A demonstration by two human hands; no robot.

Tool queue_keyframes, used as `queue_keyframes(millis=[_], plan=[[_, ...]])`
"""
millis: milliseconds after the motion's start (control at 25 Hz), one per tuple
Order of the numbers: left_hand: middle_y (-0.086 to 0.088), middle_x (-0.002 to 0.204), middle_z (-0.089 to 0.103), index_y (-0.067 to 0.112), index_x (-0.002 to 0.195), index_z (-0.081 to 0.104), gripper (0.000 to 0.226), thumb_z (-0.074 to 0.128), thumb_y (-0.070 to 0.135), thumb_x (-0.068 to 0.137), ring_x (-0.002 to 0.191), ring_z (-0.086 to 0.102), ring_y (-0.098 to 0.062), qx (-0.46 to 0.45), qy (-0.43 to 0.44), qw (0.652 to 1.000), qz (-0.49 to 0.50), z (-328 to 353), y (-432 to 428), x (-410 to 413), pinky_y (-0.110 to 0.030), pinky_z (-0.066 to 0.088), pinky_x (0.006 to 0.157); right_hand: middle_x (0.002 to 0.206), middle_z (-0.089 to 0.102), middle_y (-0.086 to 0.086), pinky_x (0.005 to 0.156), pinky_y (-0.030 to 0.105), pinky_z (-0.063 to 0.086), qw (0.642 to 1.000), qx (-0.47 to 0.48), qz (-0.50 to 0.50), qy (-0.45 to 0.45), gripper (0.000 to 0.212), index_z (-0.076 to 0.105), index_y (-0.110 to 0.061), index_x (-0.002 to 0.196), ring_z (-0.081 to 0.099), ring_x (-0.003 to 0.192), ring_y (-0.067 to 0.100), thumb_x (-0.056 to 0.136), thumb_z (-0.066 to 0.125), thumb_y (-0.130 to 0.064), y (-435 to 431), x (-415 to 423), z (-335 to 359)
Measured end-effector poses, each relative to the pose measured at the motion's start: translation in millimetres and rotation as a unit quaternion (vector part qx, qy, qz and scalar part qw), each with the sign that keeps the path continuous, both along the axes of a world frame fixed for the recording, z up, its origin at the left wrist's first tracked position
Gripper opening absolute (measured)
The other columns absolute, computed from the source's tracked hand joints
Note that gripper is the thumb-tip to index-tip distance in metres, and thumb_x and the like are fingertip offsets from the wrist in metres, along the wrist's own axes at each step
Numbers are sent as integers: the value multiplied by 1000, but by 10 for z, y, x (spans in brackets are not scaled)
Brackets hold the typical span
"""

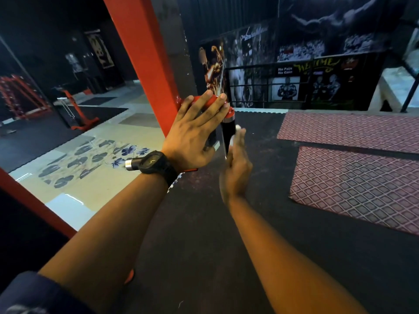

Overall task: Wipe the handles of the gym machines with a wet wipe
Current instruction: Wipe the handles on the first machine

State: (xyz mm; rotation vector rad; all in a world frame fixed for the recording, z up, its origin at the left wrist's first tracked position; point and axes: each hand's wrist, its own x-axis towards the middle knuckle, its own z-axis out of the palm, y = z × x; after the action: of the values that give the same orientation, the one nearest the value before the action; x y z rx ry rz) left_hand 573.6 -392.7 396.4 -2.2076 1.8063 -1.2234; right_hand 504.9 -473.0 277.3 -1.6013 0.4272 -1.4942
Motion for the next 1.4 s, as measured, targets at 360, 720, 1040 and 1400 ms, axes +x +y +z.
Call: queue_keyframes(millis=[360, 720, 1040, 1400], plan=[[-2, 166, 18, 17, 159, 24, 89, 44, 39, 75, 154, 8, -27, 7, -6, 1000, 9, 9, 26, 39, -46, -1, 123, 141, 54, 21, 102, 38, 50, 999, 38, -11, 27, 57, 39, 0, 147, 55, 129, 30, 98, 60, -20, -24, -8, -27], [0, 166, 16, 18, 159, 24, 89, 47, 38, 75, 154, 8, -26, -1, -8, 1000, 7, -2, 38, 33, -44, -5, 123, 131, 64, 13, 96, 11, 46, 997, 35, -21, 64, 36, 60, -5, 132, 61, 121, 20, 97, 57, -1, -166, -83, -120], [-1, 166, 18, 18, 158, 24, 89, 47, 39, 75, 154, 9, -27, -2, -4, 1000, 10, -19, 28, 48, -48, -1, 123, 129, 65, 13, 96, 15, 50, 996, 60, -8, 63, 35, 58, -5, 136, 64, 118, 20, 101, 54, -6, -69, -120, -306], [1, 166, 14, 20, 159, 23, 87, 45, 41, 77, 154, 7, -26, -2, -9, 1000, 13, -13, 17, 41, -43, -8, 123, 123, 60, 17, 94, 35, 54, 934, -327, 37, 141, 18, 62, -11, 117, 62, 109, 19, 99, 59, -13, -652, -351, -270]])
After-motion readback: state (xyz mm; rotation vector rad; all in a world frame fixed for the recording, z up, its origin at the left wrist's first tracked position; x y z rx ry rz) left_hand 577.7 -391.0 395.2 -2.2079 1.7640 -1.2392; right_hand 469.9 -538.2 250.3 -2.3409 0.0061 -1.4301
